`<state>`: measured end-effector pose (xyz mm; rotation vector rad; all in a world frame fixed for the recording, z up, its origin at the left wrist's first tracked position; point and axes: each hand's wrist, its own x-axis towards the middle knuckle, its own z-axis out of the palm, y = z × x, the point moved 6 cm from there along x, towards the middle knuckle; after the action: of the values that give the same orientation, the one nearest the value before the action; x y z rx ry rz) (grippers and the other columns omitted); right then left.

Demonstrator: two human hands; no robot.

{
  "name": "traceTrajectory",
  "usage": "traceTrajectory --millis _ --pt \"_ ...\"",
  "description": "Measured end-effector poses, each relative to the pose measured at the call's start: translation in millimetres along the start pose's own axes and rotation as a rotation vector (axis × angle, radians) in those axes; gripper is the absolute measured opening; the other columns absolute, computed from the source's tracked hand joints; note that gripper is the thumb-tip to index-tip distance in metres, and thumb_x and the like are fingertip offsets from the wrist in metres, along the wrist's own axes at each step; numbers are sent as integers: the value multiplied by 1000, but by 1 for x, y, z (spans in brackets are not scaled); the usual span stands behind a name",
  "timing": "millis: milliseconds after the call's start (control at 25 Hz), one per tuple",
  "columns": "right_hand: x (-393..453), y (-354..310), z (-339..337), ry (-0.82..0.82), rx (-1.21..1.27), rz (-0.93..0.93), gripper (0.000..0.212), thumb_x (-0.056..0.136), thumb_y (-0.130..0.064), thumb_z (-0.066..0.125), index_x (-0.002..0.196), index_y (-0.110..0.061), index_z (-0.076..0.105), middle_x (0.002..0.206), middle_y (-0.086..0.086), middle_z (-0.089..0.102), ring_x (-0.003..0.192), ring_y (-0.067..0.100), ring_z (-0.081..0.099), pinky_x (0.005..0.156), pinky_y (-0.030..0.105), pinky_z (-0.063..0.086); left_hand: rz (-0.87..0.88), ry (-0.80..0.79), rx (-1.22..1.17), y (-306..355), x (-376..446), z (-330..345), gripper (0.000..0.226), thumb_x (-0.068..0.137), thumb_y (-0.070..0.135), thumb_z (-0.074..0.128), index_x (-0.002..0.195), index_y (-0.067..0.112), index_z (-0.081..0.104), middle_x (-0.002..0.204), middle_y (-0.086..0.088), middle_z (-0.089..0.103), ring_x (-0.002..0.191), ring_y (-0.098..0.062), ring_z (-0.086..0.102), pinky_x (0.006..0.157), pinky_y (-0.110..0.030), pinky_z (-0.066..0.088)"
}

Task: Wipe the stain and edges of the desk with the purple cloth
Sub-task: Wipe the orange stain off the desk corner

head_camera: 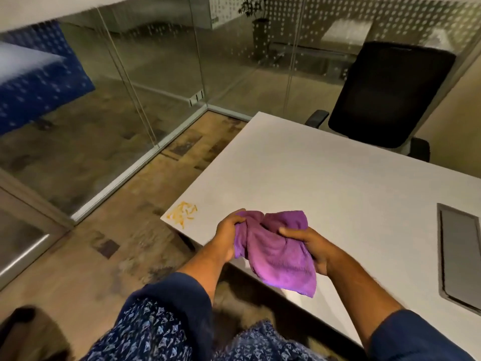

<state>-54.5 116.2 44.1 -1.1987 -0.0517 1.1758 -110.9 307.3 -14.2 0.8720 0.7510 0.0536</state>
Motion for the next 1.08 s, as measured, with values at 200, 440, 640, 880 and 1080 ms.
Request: traceTrajectory --millis 200,440,640,880,1080 --pt "29 14 39 107 174 53 42 98 -29 65 124 4 73 103 22 77 88 34 77 88 43 61 21 105 210 30 -2 -69 56 84 -14 50 133 12 60 120 -21 72 98 -31 71 79 -36 59" --pt "66 13 81 66 331 -4 53 104 -38 59 143 -1 59 121 24 72 109 36 71 98 47 61 83 285 324 40 -2 -125 38 102 16 59 139 19 60 129 -8 66 109 -17 61 93 -37 50" --pt "103 0 90 79 388 12 52 105 -42 55 138 -4 61 125 24 72 112 38 70 102 48 58 -28 256 332 42 8 -130 15 109 18 50 104 21 63 105 -3 67 94 -17 63 82 -34 49" --pt "161 -3 79 124 432 35 50 104 -46 52 137 -11 62 112 21 75 106 38 67 111 52 45 6 281 509 67 32 -146 11 105 20 59 103 23 69 109 -2 72 99 -19 63 78 -31 48" --pt "203 -3 68 209 353 -21 65 95 -50 59 149 -14 52 143 23 64 136 42 57 122 55 39 162 383 670 102 52 -164 16 103 18 67 117 12 73 112 -1 70 110 -23 65 88 -29 45"
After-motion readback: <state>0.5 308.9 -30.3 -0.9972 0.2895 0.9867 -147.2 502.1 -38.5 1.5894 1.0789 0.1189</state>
